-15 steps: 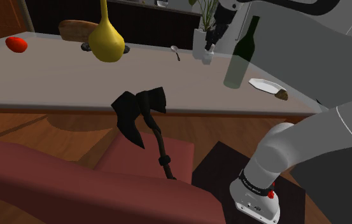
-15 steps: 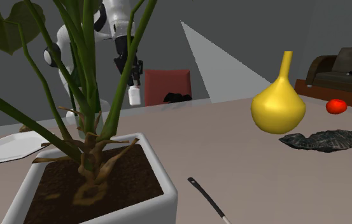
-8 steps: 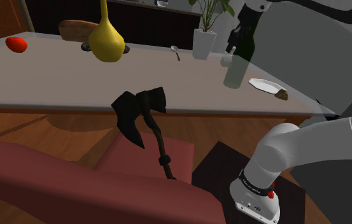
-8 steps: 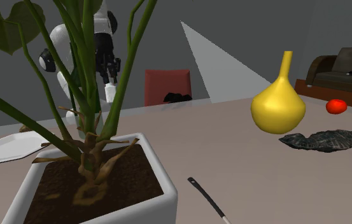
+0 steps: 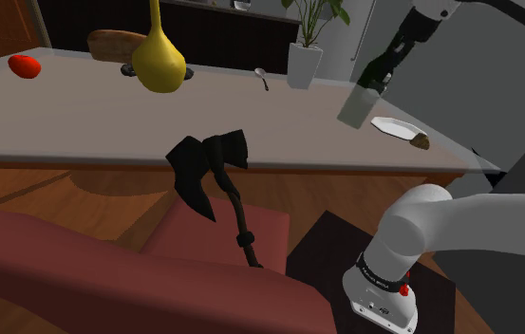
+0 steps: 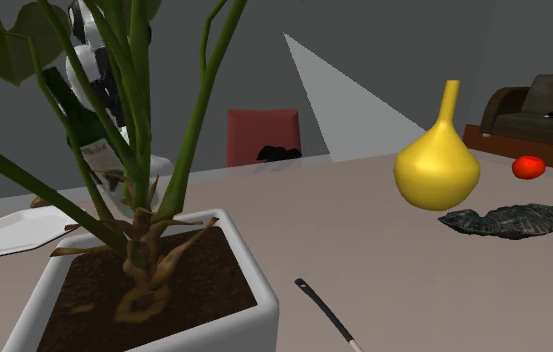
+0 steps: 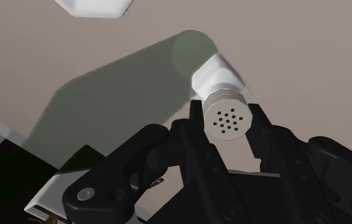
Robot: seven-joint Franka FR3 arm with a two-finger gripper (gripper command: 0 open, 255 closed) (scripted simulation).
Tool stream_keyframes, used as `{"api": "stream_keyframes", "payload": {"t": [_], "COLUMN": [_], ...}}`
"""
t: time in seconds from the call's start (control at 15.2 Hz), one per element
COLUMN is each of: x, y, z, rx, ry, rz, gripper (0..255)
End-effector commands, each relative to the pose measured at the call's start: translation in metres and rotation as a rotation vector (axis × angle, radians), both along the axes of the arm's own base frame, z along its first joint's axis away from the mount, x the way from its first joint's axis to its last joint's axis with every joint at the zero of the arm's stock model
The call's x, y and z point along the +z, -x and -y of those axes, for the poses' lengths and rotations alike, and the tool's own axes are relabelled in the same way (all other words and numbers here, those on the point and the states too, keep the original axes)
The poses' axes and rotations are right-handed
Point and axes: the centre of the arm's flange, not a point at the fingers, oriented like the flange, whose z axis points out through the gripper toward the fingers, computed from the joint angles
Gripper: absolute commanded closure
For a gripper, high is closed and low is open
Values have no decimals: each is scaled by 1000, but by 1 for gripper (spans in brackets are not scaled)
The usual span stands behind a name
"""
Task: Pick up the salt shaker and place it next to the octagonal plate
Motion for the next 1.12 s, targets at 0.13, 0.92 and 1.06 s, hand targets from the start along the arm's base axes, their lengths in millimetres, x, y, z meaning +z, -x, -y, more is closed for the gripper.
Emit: {"api": "stream_keyframes", "payload": {"t": [0.13,0.92,1.06], "x": [7,23,26], "y": [50,196,220], "z": [21,81,91], "rx": [1,1,1], "ry": [0,0,0], "rz": [-1,-1,-1], "gripper": [255,255,255]}}
